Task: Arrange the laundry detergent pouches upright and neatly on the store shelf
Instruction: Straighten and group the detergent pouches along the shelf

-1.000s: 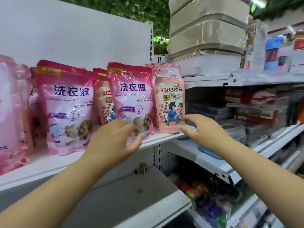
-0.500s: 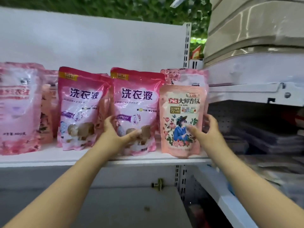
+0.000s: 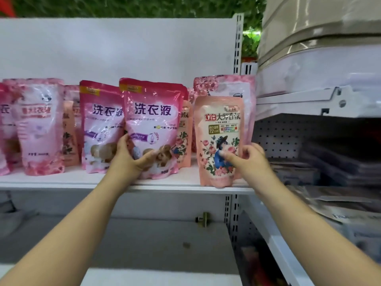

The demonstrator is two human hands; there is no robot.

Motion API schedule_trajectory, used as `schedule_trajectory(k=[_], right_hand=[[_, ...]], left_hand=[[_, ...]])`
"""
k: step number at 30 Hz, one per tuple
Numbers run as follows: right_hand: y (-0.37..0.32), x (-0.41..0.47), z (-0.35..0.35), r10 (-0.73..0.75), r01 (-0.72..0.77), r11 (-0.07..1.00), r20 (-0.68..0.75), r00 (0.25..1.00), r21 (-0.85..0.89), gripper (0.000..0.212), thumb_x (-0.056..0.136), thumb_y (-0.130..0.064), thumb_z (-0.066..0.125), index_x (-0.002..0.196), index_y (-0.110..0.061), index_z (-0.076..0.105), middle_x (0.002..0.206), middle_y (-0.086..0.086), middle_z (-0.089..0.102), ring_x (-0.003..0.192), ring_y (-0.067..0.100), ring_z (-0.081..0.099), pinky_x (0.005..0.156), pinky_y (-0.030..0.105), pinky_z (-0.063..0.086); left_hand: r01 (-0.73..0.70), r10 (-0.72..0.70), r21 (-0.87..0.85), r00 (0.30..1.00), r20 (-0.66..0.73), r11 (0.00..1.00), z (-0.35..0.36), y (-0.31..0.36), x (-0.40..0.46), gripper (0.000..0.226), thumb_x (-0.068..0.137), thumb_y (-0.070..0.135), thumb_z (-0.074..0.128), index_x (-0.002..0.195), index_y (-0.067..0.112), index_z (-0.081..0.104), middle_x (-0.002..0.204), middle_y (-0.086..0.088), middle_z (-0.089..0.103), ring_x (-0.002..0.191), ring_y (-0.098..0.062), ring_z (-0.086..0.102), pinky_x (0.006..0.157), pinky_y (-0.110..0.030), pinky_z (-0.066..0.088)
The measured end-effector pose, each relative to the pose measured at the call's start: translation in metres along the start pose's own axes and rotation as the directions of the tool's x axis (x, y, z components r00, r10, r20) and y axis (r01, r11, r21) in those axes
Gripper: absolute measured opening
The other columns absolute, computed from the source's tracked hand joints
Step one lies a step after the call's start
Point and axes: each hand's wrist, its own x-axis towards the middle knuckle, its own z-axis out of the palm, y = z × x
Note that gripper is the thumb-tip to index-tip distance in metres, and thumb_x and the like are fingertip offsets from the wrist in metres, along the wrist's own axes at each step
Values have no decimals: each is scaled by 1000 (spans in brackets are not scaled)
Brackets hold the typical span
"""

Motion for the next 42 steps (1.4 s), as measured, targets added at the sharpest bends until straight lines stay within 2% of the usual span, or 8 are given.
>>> schedule_trajectory(k=[6,9,14,19,23,26,33,42], right_hand=[[-2,-22,9,-193,191,981,-315,929,-39,38,75,-32,73,90,-13,44,119,8,48,108,23,47,87,35,44],[-10,-34,13,-142,180,950,-160,977,256,36,80,-23,70,105,-17,45,99,-8,58,94,10,57,68,15,47],[-22,-43,23,-139,157,929,-78,987,335,43,79,-30,68,117,-13,54,107,-6,65,100,9,61,89,31,49],[-39,-53,37,-149,104,837,41,988,537,9,84,-29,61,91,-26,55,89,-10,69,84,4,68,75,27,57],[-53,-63,58,-140,38,779,114,984,626,7,88,-30,55,93,-25,55,96,-1,70,90,15,69,80,38,57],[-59,-68,68,-115,-8,760,147,982,650,6,90,-31,52,93,-27,55,100,2,69,94,19,67,84,42,54],[-77,-68,100,-251,-39,754,342,906,656,2,86,-20,58,87,-20,60,85,-5,68,78,8,66,67,19,54],[-129,-109,212,-612,567,786,436,660,244,14,85,-28,62,94,-17,64,91,-6,59,83,5,51,71,15,34]], left_hand=[[12,-12,-13,999,32,1000,-2,0,3,90,78,30,71,146,17,15,140,-8,43,123,-24,45,104,-37,36],[26,-26,19,999,42,999,-1,-4,3,93,78,34,71,147,19,11,143,-7,40,127,-26,42,107,-39,34],[-45,55,91,992,-113,995,-1,2,-9,92,74,45,69,146,16,20,148,-9,26,134,-20,28,113,-39,24],[-284,268,-70,946,-185,956,-1,30,-58,112,49,89,46,139,23,34,139,-1,31,126,-10,32,102,-28,32],[-90,149,-392,981,124,916,7,46,-69,46,69,54,67,101,22,58,96,7,69,92,-13,66,79,-28,55],[-64,88,-486,996,27,872,6,41,-72,5,84,25,58,85,23,62,73,10,72,73,-9,70,67,-33,59],[-113,44,-452,986,-160,885,-51,20,-77,21,67,34,63,81,19,67,76,2,74,72,-16,71,63,-35,59],[-170,50,-151,807,-588,974,-231,-30,-83,7,83,30,62,81,24,63,67,16,71,68,-4,68,69,-31,58]])
